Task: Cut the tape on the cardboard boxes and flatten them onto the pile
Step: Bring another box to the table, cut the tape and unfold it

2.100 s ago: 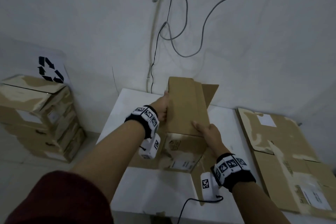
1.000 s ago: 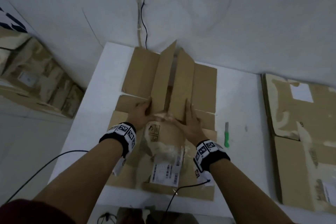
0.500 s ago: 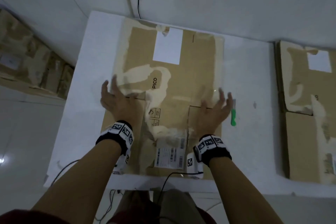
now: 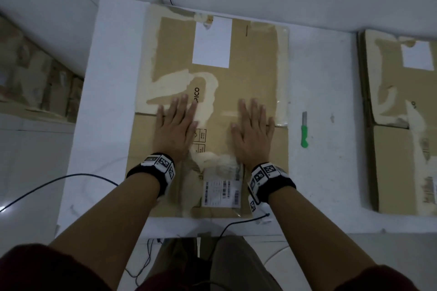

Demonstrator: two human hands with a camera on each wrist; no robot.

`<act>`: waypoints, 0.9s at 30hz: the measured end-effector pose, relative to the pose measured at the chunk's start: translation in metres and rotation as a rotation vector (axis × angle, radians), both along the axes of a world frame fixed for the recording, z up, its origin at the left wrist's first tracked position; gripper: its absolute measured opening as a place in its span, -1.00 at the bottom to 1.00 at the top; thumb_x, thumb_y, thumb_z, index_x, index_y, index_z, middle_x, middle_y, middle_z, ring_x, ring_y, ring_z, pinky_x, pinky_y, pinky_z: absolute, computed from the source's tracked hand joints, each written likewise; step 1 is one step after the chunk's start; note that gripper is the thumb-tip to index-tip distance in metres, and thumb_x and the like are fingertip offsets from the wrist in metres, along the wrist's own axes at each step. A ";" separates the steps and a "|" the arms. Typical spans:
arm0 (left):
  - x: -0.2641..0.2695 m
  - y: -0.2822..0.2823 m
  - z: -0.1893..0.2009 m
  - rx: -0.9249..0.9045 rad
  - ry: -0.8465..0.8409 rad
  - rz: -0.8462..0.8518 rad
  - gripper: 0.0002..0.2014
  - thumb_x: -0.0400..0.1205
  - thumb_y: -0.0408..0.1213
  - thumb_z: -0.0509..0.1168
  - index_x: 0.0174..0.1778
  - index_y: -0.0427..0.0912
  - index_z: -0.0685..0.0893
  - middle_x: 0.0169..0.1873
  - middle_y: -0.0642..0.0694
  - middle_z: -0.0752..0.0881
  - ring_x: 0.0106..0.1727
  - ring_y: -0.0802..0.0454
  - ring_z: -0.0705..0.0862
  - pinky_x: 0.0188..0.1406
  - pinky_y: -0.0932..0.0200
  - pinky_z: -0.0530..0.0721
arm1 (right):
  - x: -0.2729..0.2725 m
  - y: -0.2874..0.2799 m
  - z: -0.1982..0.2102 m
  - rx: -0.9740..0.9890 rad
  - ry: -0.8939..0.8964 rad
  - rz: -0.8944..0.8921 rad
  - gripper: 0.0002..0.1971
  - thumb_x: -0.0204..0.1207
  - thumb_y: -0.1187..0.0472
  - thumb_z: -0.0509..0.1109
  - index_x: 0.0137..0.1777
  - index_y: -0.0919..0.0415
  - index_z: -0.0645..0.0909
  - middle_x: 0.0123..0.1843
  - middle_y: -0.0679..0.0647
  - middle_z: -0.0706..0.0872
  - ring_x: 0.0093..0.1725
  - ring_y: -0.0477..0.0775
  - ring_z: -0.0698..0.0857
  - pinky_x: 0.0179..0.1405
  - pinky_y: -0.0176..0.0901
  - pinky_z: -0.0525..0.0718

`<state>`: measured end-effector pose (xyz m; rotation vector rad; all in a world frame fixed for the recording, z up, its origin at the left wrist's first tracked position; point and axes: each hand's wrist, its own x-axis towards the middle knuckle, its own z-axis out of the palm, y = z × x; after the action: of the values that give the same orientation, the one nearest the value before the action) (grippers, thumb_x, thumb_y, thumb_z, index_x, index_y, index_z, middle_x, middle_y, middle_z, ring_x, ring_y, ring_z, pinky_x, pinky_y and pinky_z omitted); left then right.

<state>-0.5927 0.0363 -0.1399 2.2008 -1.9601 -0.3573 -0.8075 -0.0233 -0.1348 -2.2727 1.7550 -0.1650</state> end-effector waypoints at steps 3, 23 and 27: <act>-0.007 0.008 0.006 0.020 0.038 0.005 -0.44 0.75 -0.02 -0.22 0.70 -0.08 0.06 0.69 -0.10 0.02 0.70 -0.07 -0.04 0.63 -0.21 -0.17 | -0.006 0.003 0.006 0.064 -0.043 0.052 -0.36 0.73 -0.17 0.00 0.75 -0.12 -0.12 0.78 0.04 -0.18 0.74 0.09 -0.23 0.70 0.21 -0.23; -0.036 0.107 0.007 0.060 0.012 -0.038 -0.41 0.70 -0.04 -0.10 0.67 -0.15 0.17 0.68 -0.10 0.11 0.69 -0.04 0.07 0.60 -0.34 -0.02 | -0.001 0.121 0.000 -0.007 -0.048 0.027 -0.33 0.67 -0.10 0.03 0.74 0.11 0.08 0.77 0.06 0.07 0.75 0.00 0.00 0.68 0.28 0.04; -0.037 0.106 0.007 0.053 0.012 -0.042 -0.41 0.71 -0.06 -0.10 0.68 -0.16 0.15 0.68 -0.13 0.08 0.69 -0.06 0.05 0.59 -0.36 -0.02 | -0.002 0.121 0.000 0.001 -0.041 0.039 -0.31 0.67 -0.11 0.09 0.74 0.10 0.06 0.77 0.05 0.05 0.75 -0.01 -0.02 0.70 0.23 -0.05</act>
<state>-0.6298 0.1421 -0.1327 2.1868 -2.0159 -0.4316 -0.8099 0.0976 -0.1349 -2.2848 1.6889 -0.2020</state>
